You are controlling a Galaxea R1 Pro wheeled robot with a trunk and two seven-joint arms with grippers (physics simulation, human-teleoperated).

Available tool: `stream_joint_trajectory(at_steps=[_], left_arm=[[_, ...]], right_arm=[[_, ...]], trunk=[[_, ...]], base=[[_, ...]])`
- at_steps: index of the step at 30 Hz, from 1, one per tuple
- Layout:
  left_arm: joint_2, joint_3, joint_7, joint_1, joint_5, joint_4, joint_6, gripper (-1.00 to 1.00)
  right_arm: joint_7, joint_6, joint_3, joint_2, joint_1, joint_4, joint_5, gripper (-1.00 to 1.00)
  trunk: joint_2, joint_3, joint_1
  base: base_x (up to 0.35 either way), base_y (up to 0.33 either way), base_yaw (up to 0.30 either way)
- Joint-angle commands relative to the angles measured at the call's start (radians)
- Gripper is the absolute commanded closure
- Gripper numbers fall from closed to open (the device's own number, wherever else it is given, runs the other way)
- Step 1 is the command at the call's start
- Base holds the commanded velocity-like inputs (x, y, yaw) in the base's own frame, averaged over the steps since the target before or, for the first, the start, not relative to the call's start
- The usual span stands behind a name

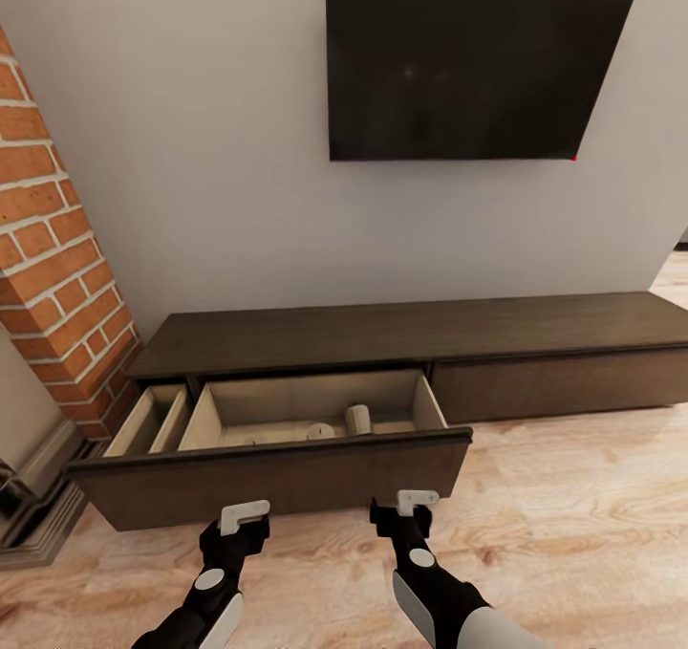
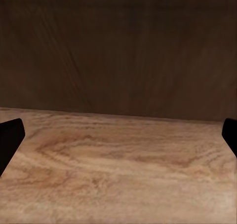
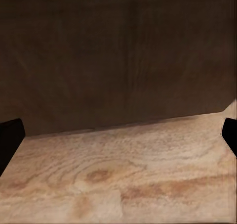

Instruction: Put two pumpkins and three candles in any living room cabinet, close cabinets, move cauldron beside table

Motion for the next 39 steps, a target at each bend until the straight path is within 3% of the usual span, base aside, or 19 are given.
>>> stream_joint_trajectory(at_steps=[1,8,14,17,25,32,39], left_arm=[[0.0,0.0,0.0,0.0,0.0,0.0,0.0,-1.0],[0.0,0.0,0.0,0.0,0.0,0.0,0.0,-1.0],[-0.002,0.001,0.0,0.0,0.0,0.0,0.0,-1.0],[-0.002,0.001,0.0,0.0,0.0,0.0,0.0,-1.0],[-0.002,0.001,0.001,0.0,0.0,0.0,0.002,-1.0],[-0.002,0.001,0.002,0.0,0.0,0.0,0.002,-1.0],[-0.003,0.001,0.002,0.0,0.001,0.0,0.0,-1.0]], right_arm=[[-0.006,0.0,0.002,0.0,0.0,0.0,0.001,-1.0],[-0.01,-0.001,0.01,0.0,0.0,0.0,0.009,-1.0],[-0.006,-0.004,0.011,0.0,0.0,0.0,0.101,-1.0],[-0.006,-0.01,0.01,0.0,0.0,0.0,0.119,-1.0],[-0.005,-0.08,0.009,0.0,0.0,0.001,0.126,-1.0],[-0.003,-0.086,0.009,0.0,0.0,0.001,0.127,-1.0],[-0.002,-0.085,0.008,0.0,0.0,0.004,0.118,-1.0]], trunk=[[-0.007,-0.003,0.004],[-0.056,-0.025,0.031],[-0.056,-0.025,0.031],[-0.056,-0.025,0.031],[-0.056,-0.025,0.031],[-0.056,-0.025,0.031],[-0.056,-0.025,0.031]], base=[[0.0,0.0,0.0],[0.0,0.0,0.0],[0.0,0.0,0.0],[0.0,0.0,0.0],[0.108,0.0,0.0],[0.3,0.0,0.0],[0.062,0.0,0.0]])
